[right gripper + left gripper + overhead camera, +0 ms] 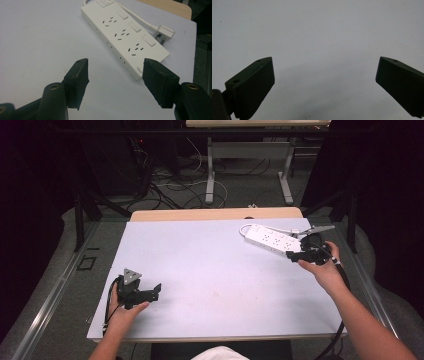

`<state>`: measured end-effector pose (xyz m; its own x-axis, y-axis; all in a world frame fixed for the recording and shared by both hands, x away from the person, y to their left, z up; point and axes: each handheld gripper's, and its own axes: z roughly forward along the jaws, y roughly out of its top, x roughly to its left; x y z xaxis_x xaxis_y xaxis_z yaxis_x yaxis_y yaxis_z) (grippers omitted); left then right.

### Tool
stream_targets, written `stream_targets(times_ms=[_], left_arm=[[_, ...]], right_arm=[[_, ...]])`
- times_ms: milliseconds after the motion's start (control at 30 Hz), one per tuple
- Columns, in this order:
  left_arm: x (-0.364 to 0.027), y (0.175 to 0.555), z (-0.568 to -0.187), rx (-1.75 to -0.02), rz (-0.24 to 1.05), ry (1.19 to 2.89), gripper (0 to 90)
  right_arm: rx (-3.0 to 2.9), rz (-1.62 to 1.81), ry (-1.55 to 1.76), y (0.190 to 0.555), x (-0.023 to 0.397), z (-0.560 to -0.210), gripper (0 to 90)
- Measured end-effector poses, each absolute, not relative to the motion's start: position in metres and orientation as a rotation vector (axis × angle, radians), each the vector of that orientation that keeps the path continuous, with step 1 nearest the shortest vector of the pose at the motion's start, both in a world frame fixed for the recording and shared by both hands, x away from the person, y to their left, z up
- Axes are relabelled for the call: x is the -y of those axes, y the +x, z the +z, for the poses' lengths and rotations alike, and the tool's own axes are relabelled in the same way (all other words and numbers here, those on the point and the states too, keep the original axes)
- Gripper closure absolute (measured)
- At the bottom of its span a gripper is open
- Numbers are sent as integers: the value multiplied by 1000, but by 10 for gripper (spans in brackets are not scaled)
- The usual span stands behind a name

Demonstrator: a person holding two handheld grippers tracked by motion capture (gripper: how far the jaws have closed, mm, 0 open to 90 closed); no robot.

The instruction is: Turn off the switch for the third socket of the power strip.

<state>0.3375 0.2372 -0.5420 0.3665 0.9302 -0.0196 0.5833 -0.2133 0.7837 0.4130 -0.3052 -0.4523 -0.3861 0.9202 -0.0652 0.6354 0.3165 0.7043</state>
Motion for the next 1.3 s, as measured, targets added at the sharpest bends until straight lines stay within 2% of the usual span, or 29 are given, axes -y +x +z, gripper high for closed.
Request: stream_targets(times_ms=[600, 1300], left_arm=[[-237, 338, -542, -1309, 616, 1911, 22], [-238, 338, -542, -1313, 613, 1910, 24]], right_arm=[[-2139, 767, 1345, 437, 310, -443, 372], [-2111, 760, 1382, 470, 309, -440, 441]])
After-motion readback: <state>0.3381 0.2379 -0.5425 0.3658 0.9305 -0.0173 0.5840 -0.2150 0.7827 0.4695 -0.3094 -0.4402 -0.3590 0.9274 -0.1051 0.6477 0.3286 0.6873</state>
